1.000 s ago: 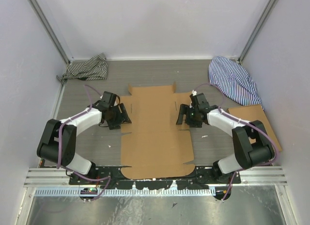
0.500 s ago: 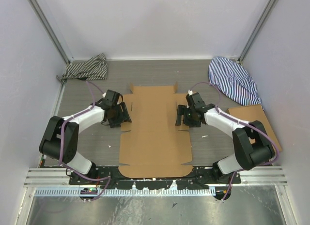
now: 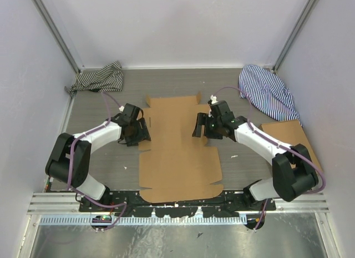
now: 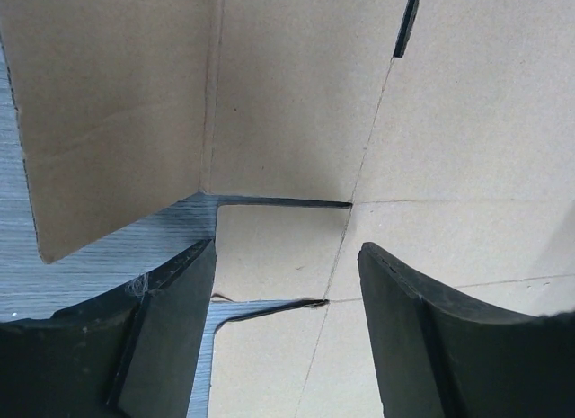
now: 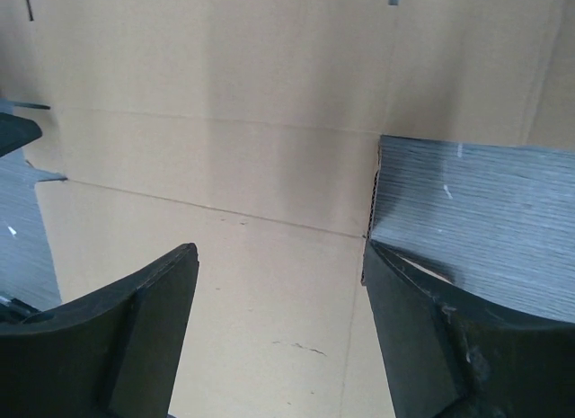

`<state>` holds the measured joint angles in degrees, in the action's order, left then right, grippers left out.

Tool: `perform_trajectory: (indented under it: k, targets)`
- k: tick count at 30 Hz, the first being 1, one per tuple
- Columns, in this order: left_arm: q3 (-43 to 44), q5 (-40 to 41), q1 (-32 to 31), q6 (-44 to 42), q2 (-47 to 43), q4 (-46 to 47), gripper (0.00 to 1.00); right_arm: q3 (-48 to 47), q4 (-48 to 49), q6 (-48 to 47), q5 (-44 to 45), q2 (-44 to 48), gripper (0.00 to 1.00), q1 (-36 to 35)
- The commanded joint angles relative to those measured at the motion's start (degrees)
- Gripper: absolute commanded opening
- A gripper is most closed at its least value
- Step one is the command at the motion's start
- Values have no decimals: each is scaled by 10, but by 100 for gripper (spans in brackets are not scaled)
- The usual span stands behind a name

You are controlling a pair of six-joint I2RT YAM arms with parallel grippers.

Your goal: Fold the paper box

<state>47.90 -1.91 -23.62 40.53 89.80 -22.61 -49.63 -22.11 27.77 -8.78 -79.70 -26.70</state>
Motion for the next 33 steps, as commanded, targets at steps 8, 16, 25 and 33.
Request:
perform_trajectory:
  k: [8, 16, 25, 33]
  targets:
    - [-29, 0, -12, -1, 42, -28, 72, -23, 73, 23, -21, -92, 78, -56]
    - [-28, 6, -12, -6, 34, -45, 72, -56, 41, 27, 33, -195, 69, -82]
    - [-9, 31, -12, -11, -15, -100, 73, -55, 34, 32, 62, -188, 69, -99]
    - [11, 72, -11, -8, -67, -153, 73, -63, 27, 33, 67, -184, 69, -99]
